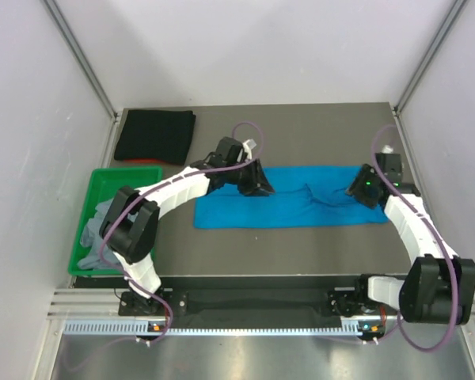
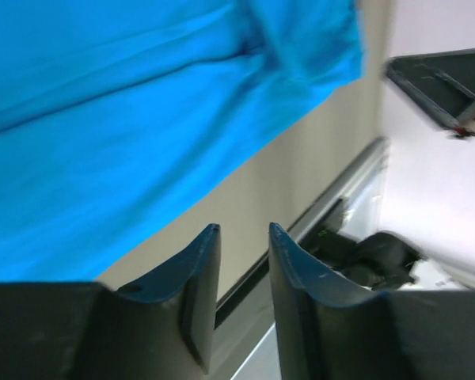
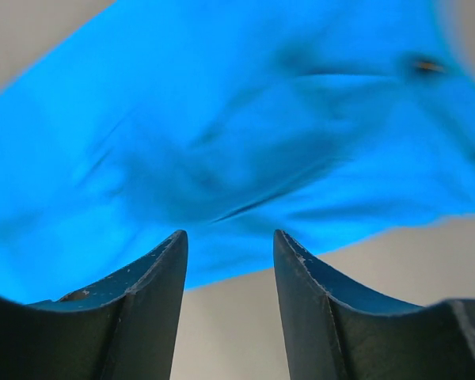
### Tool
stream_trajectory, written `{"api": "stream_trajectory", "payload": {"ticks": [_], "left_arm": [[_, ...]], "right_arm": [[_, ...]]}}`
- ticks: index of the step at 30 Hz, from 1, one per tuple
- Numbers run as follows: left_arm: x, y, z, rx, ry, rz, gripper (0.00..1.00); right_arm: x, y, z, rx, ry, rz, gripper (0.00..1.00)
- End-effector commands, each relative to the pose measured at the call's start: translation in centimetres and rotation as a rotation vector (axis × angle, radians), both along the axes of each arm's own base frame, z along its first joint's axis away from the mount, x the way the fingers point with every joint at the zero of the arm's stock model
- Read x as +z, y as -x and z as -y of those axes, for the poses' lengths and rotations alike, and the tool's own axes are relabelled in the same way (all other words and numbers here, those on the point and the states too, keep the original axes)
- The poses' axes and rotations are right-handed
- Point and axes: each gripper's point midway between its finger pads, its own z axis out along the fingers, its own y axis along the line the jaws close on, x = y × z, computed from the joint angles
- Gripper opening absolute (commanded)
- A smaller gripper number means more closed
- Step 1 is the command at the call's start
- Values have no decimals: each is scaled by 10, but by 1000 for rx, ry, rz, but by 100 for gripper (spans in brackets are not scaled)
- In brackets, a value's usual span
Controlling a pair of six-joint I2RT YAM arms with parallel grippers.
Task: Fold and stack the t-shirts
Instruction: Fold the tshirt
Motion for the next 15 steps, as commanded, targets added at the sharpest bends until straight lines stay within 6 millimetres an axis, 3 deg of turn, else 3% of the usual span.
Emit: {"api": "stream_trajectory", "payload": {"ticks": [1,4,5,7,8,9,10,15], "left_arm": [[36,-17,46,58,194,74,38],[41,-23,64,87,226,74,44],[34,-21,75,94,222,56,45],[41,-26,90,93,243,70,45],[28,-25,100,87,231,45,46],[32,-27,109,78,243,49,46],[16,-28,115,73,227,23,46],[-10,-27,133,59,229,-24,47]], "right_arm": [[-1,2,47,-363,-124,1,48],[-8,8,63,-439,-132,-42,48],[-13,12,70,-470,-138,-67,48],[-17,13,71,-488,-163,-84,47],[-21,13,69,-485,-188,-90,46],[-22,12,70,-493,-193,-91,46],[-23,12,71,-503,-193,-87,45],[-35,5,74,-543,-226,-57,44]]}}
